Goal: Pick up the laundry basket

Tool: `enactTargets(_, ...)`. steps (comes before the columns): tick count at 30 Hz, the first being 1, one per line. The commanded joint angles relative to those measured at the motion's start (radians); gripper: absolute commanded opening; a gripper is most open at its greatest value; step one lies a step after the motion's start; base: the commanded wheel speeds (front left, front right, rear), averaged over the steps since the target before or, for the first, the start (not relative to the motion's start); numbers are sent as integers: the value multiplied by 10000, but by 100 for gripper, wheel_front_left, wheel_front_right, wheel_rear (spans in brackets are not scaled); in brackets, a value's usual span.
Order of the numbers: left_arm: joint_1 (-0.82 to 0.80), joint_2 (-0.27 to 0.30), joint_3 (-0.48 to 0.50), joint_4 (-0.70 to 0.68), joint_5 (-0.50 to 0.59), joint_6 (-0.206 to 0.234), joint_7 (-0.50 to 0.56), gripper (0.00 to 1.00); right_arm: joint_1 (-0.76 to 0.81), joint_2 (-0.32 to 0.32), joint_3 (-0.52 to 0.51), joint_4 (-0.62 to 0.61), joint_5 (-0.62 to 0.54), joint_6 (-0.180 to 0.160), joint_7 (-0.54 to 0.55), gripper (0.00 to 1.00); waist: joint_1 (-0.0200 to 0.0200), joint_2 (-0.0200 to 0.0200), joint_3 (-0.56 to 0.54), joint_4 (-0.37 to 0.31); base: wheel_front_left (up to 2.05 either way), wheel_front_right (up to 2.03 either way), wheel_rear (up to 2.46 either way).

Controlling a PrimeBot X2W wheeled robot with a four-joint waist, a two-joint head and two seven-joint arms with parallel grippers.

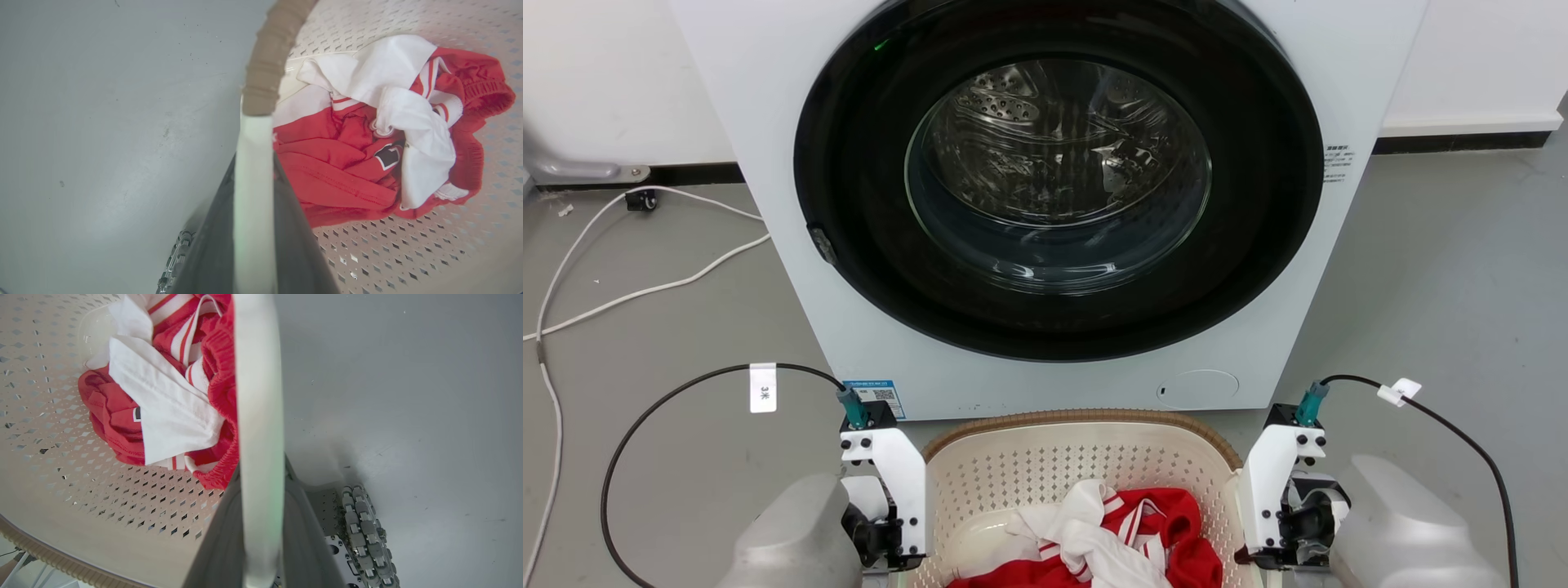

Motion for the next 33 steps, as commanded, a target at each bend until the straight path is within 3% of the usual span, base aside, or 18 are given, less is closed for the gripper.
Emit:
enactTargets(1,-43,-176,-44,-61,-67,-73,-40,0,101,160,-75,-74,33,53,31,0,0,0,-10,-5,0,0,0)
enactTargets(33,-150,-175,-610,-35,-519,-75,-124,0,146,166,-448,-73,-203,53,166,0,0,0,-23,26,0,0,0)
